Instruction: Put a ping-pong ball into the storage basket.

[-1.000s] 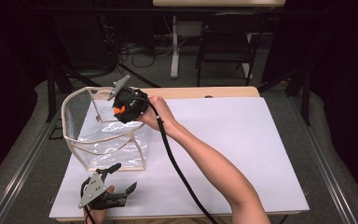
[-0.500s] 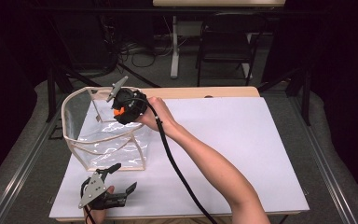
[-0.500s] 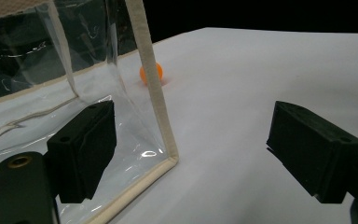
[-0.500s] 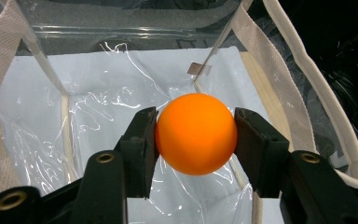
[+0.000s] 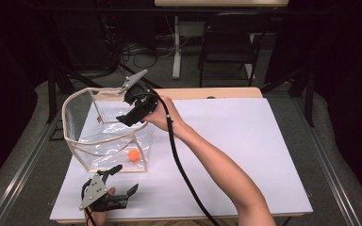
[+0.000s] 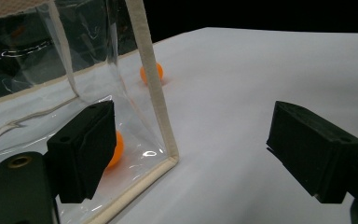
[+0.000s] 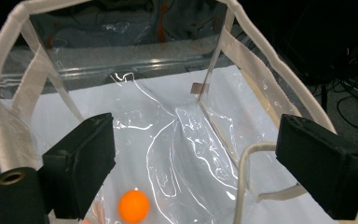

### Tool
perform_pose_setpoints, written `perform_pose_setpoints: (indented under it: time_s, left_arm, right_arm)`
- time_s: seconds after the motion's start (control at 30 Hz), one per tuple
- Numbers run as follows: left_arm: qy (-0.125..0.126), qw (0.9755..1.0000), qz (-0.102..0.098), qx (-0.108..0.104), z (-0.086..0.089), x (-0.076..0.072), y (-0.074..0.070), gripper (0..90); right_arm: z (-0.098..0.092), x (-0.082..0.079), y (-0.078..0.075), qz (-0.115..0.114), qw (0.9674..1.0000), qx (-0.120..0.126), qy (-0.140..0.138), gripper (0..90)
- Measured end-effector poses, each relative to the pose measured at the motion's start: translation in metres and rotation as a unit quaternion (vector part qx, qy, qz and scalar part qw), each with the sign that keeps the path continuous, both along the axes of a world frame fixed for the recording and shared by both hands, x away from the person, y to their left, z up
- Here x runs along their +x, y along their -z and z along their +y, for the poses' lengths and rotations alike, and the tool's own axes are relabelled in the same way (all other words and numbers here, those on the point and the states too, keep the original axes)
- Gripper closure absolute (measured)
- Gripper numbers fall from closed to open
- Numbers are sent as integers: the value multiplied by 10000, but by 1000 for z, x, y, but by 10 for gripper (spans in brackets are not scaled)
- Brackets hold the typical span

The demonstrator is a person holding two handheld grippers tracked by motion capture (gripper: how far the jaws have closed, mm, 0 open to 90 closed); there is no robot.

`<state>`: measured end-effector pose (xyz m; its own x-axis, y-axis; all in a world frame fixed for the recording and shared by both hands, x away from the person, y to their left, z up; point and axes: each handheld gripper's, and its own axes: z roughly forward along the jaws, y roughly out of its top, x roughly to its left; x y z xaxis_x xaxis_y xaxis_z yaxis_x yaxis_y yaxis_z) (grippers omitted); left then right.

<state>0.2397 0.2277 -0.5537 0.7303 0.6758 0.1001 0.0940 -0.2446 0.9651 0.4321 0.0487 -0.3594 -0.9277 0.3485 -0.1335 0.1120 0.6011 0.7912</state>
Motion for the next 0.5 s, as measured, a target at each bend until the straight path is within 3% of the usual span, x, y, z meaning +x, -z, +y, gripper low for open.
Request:
perform_pose_setpoints:
  time_s: [0.3, 0.5]
  left_arm:
    - [14, 10000, -4, 29, -1, 0, 0, 157]
    - [10, 10000, -10, 10, -1, 0, 0, 157]
  right_arm:
    - [-23, -1, -10, 32, 9996, 268, 11, 56]
    - [-32, 0, -9, 26, 9996, 286, 61, 37]
